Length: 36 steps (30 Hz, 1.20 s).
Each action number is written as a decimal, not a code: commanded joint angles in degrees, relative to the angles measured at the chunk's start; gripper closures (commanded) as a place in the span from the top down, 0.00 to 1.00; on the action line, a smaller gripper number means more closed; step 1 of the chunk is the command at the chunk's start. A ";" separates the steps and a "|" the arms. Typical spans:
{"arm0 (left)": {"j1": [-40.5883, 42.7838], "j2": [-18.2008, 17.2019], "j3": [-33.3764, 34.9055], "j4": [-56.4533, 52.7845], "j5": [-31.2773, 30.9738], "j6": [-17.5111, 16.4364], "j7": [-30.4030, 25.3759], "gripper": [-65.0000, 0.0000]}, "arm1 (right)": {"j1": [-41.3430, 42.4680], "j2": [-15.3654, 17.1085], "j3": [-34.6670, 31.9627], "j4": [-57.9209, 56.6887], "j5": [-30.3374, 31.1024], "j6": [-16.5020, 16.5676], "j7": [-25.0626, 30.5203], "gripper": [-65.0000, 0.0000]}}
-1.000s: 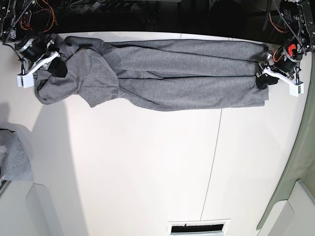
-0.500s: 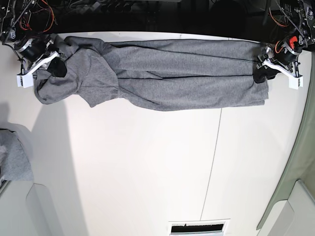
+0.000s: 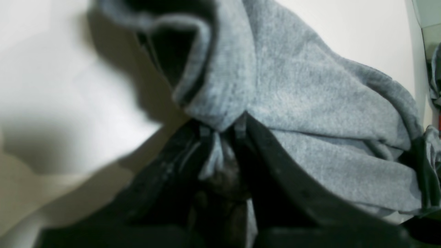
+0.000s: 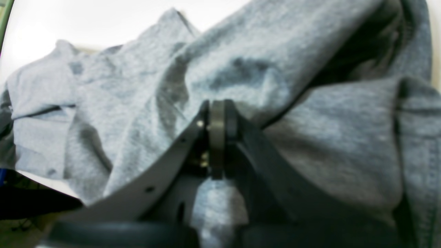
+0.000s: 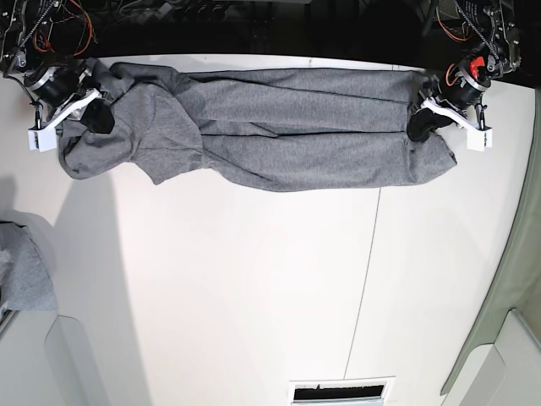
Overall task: Layout the t-shirt on the table in an organized manner, then fold the t-shirt properly
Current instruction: 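Grasp the strip end with the left gripper and lift it, then carry the strip end with the left gripper toward the right gripper, folding it over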
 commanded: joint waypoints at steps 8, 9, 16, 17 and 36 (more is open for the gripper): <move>0.66 -0.07 -1.11 8.04 1.62 0.90 6.05 0.00 | 0.26 0.79 0.26 0.81 1.05 0.55 0.85 0.00; 0.90 0.37 -1.11 10.67 1.62 0.90 7.28 0.00 | 0.26 0.81 0.26 0.81 1.05 0.52 0.85 0.00; 3.21 1.42 4.00 26.03 -0.92 0.96 9.97 0.00 | 0.26 0.81 0.26 0.81 1.05 0.52 0.87 0.00; 3.21 1.44 6.08 26.84 -0.90 0.96 10.12 0.00 | 0.26 0.81 0.28 0.81 1.05 0.52 0.87 0.00; -5.35 7.96 34.69 18.18 19.15 8.15 1.53 0.51 | 0.26 0.81 0.28 0.81 1.05 0.52 0.85 0.00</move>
